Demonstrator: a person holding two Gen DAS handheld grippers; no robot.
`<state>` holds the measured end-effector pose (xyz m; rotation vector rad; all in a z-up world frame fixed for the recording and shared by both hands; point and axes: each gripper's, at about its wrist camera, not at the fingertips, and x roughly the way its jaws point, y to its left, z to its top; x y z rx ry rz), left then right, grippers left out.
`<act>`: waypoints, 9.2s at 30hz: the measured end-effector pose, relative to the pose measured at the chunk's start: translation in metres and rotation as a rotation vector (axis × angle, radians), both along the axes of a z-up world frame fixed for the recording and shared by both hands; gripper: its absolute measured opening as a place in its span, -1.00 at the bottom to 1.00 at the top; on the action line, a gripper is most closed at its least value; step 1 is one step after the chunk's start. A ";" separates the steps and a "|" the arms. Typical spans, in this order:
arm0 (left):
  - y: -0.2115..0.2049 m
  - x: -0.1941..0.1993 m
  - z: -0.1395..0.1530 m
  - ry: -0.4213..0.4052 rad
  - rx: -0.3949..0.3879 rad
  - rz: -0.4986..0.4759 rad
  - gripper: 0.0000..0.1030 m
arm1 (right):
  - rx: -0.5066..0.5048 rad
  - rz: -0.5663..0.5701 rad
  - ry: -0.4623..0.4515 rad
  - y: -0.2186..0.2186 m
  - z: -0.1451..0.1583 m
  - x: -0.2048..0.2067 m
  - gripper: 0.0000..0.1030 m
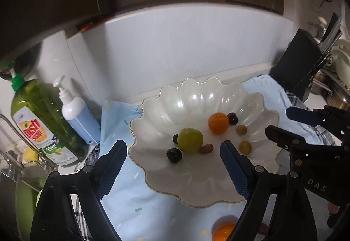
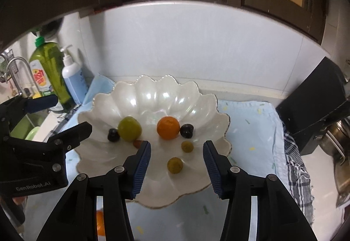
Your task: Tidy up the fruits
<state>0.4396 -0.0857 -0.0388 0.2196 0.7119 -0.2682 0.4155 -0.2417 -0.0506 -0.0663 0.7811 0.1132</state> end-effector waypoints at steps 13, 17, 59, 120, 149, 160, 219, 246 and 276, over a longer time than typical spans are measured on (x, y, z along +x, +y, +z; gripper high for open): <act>0.013 -0.058 0.029 -0.114 -0.002 -0.044 0.78 | -0.005 0.048 -0.071 0.014 0.028 -0.053 -0.01; 0.017 -0.074 0.033 -0.136 -0.004 -0.054 0.78 | -0.008 0.047 -0.089 0.018 0.031 -0.068 -0.01; 0.007 -0.132 -0.074 -0.002 0.107 -0.281 0.54 | 0.004 0.128 0.121 0.036 -0.058 -0.128 -0.05; 0.013 -0.130 -0.046 0.063 -0.053 -0.200 -0.12 | 0.108 0.168 0.054 0.035 -0.041 -0.130 -0.66; 0.021 -0.085 0.006 -0.080 -0.088 -0.093 -0.12 | 0.112 0.122 -0.141 0.027 0.011 -0.082 -0.66; 0.011 -0.043 -0.002 -0.050 -0.083 -0.073 -0.12 | 0.112 0.114 -0.107 0.025 0.003 -0.041 -0.66; 0.065 -0.141 0.036 -0.191 -0.064 0.153 1.00 | 0.034 -0.080 -0.201 0.025 0.036 -0.127 0.70; 0.047 -0.301 0.059 -0.219 -0.089 0.136 1.00 | 0.036 -0.105 -0.295 0.001 0.073 -0.295 0.79; 0.035 -0.421 0.069 -0.266 -0.090 0.109 1.00 | 0.044 -0.061 -0.316 -0.020 0.076 -0.404 0.79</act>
